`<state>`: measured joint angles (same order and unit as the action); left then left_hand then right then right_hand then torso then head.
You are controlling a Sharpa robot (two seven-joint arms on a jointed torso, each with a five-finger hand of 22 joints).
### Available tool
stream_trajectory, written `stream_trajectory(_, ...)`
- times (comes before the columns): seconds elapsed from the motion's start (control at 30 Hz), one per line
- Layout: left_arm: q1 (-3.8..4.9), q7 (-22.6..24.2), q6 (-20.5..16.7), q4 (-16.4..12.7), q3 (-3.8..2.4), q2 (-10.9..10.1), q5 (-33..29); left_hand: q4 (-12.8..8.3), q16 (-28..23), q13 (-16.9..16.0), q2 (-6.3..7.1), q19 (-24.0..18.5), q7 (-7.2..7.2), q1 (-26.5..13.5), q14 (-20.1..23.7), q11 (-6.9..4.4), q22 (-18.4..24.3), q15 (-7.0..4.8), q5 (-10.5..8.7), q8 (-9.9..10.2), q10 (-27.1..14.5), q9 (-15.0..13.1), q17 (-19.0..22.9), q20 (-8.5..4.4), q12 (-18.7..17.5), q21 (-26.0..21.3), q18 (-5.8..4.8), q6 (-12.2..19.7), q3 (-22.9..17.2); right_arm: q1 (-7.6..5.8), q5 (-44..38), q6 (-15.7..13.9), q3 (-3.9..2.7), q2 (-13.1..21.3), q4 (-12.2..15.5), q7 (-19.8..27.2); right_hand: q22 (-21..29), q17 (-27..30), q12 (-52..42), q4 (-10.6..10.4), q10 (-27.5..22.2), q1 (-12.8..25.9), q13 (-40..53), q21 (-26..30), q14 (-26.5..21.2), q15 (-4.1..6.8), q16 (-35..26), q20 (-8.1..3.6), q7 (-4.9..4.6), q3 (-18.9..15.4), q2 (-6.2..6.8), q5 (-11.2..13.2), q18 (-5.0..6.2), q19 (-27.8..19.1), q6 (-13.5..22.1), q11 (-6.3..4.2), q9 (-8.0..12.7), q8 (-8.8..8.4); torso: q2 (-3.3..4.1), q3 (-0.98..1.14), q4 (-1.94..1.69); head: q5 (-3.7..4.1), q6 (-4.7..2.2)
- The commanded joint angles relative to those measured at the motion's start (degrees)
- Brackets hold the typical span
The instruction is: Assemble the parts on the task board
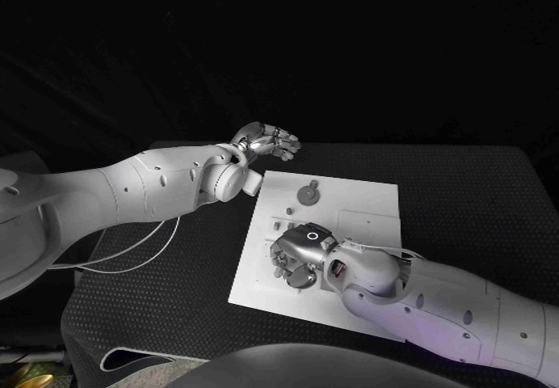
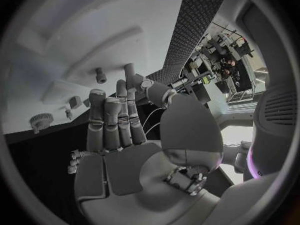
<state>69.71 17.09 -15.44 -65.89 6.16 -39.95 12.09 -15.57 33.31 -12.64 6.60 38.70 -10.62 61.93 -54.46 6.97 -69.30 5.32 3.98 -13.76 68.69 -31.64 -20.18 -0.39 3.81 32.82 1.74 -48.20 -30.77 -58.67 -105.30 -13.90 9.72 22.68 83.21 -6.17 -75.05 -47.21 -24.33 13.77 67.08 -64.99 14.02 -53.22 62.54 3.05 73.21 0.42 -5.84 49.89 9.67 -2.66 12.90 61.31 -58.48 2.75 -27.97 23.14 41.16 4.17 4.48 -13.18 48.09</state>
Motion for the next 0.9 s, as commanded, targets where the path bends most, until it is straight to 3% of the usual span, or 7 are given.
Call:
stream_trajectory(0.03,0.20,0.37,0.53,-0.12,-0.06,0.10,-0.27,0.10,-0.35,0.08,-0.26,-0.03,0.03,-0.31,0.00,-0.07,-0.06,0.47,-0.14,-0.23,-0.42,-0.04,-0.09,0.45,0.24,-0.32,0.58,0.50,0.12,0.03,-1.00,3.81,0.02,-0.37,0.21,-0.03,-0.83,-0.10,-0.14,0.32,0.08,0.18,-0.08,-0.34,0.11,0.34,-0.41,-0.34,-0.10,0.08,-0.68,-0.15,2.10,0.13,-0.19,0.05,-0.23,0.24,0.01,0.00,0.06,0.06,0.03)
stream_trajectory(0.3,0.27,0.35,0.60,-0.15,-0.06,0.16,-0.27,0.10,-0.40,0.08,-0.24,-0.03,0.03,-0.31,0.00,-0.07,-0.08,0.48,-0.14,-0.24,-0.43,-0.04,-0.14,0.45,0.24,-0.34,0.58,0.52,0.12,0.03,-1.05,5.56,0.26,-0.94,0.45,0.08,-0.85,-0.17,-0.05,0.53,-0.02,0.40,-0.10,-0.33,0.02,0.27,-0.51,-0.28,-0.14,-0.02,-0.87,-0.18,2.10,-0.01,-0.11,0.11,-0.27,0.15,0.01,0.04,0.00,0.21,0.05)
stream_trajectory(0.6,0.31,0.29,0.69,-0.19,-0.05,0.15,-0.27,0.11,-0.44,0.09,-0.22,-0.04,0.03,-0.30,0.00,-0.07,-0.11,0.48,-0.14,-0.25,-0.43,-0.04,-0.20,0.45,0.24,-0.37,0.58,0.53,0.11,0.03,0.03,3.83,0.29,-0.96,0.29,-0.08,-0.79,-0.20,0.33,0.51,-0.52,1.03,-0.24,-0.17,-0.18,0.03,-0.88,-0.03,-0.37,-0.12,-0.82,-0.33,2.10,-0.39,0.33,0.36,-0.23,-0.27,-0.01,0.04,0.01,0.26,-0.05)
stream_trajectory(0.73,0.33,0.29,0.66,-0.18,-0.05,0.10,-0.27,0.11,-0.46,0.09,-0.21,-0.04,0.03,-0.31,0.00,-0.07,-0.12,0.48,-0.14,-0.26,-0.44,-0.04,-0.22,0.45,0.24,-0.38,0.58,0.54,0.11,0.03,1.57,2.59,0.30,-0.87,0.23,0.27,-0.75,0.16,1.29,0.71,-1.99,1.67,-0.68,0.14,-0.40,-0.60,-1.82,0.32,-0.98,-0.96,0.40,-1.31,2.10,-0.98,1.69,1.03,0.08,-1.37,0.01,0.07,0.03,0.26,-0.04)
stream_trajectory(0.9,0.33,0.29,0.68,-0.17,-0.05,0.11,-0.27,0.11,-0.48,0.09,-0.20,-0.04,0.02,-0.31,0.01,-0.07,-0.13,0.48,-0.15,-0.26,-0.44,-0.04,-0.25,0.45,0.24,-0.40,0.58,0.55,0.11,0.03,2.61,0.87,0.30,-0.70,0.19,0.69,-0.75,0.50,3.65,0.43,-6.37,3.25,-1.89,0.68,-1.19,-2.29,-2.62,0.97,-2.73,-4.42,3.69,-2.10,2.10,-2.10,5.67,2.77,1.07,-3.83,-0.02,0.05,0.02,0.26,0.01)
